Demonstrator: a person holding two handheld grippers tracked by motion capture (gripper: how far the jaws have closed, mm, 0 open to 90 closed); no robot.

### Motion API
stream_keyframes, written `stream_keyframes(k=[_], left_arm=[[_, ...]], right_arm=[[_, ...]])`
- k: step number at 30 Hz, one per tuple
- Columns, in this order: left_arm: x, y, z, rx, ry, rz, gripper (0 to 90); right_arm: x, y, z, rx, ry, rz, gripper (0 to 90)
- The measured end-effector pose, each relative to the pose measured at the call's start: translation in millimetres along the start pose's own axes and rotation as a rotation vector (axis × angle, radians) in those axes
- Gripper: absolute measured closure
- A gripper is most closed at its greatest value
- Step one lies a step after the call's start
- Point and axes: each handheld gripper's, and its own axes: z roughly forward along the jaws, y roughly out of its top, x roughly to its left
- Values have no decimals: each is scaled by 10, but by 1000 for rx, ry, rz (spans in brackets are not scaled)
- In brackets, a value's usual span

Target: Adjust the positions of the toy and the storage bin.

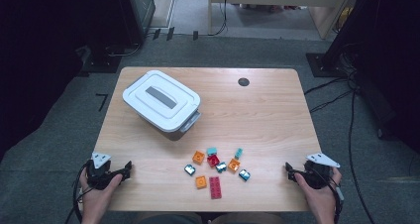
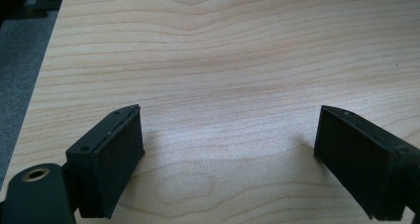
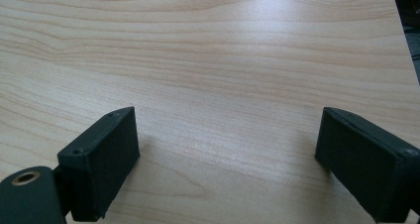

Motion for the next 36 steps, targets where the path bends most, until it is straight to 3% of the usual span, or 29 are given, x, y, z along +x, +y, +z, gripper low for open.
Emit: stream_keyframes(k=[2, 4, 6, 9, 10, 11, 12, 13, 14, 15, 16, 17, 20, 22, 26, 29, 33, 36], left_arm=[[-1, 0, 0, -1, 0, 1, 120], [0, -1, -2, -1, -2, 4, 120], [1, 4, -6, 5, -3, 5, 123], [4, 23, -5, 13, 11, -5, 137], [4, 23, -5, 13, 11, -5, 140], [11, 55, 4, 18, 13, -26, 143], [8, 73, 3, 17, 6, -39, 144], [8, 73, 3, 17, 6, -39, 143], [-3, 93, -2, 14, 2, -44, 143], [-21, 115, -11, 9, 2, -43, 143], [-36, 130, -18, 6, 3, -40, 143], [-78, 168, -24, 5, -1, -33, 144], [-136, 212, -23, 10, -12, -21, 144], [-160, 226, -25, 10, -19, -19, 144], [-217, 284, -45, 8, -31, -6, 144], [-247, 364, -64, 4, -33, 9, 144], [-286, 440, -69, -4, -43, 18, 147], [-309, 479, -78, -10, -53, 27, 147]], right_arm=[[-2, 9, 4, 3, 2, -2, 103], [20, 36, -14, 3, 6, 11, 192], [77, 86, -29, -15, 44, 14, 188], [277, 239, -33, -29, 106, 9, 163], [277, 239, -33, -29, 106, 9, 163], [487, 399, -32, -39, 167, -1, 150], [599, 471, -32, -45, 185, -11, 149], [599, 471, -32, -45, 185, -11, 149], [841, 608, -33, -61, 229, -21, 142], [967, 675, -27, -66, 263, -22, 142], [967, 675, -27, -66, 263, -22, 142], [1229, 800, 4, -71, 323, -39, 141], [1592, 958, 64, -70, 366, -77, 141], [1849, 1083, 102, -74, 376, -103, 142], [2202, 1291, 164, -72, 414, -127, 142], [2399, 1391, 233, -64, 428, -135, 142], [2696, 1450, 315, -69, 401, -183, 143], [2852, 1485, 352, -91, 405, -168, 152]])
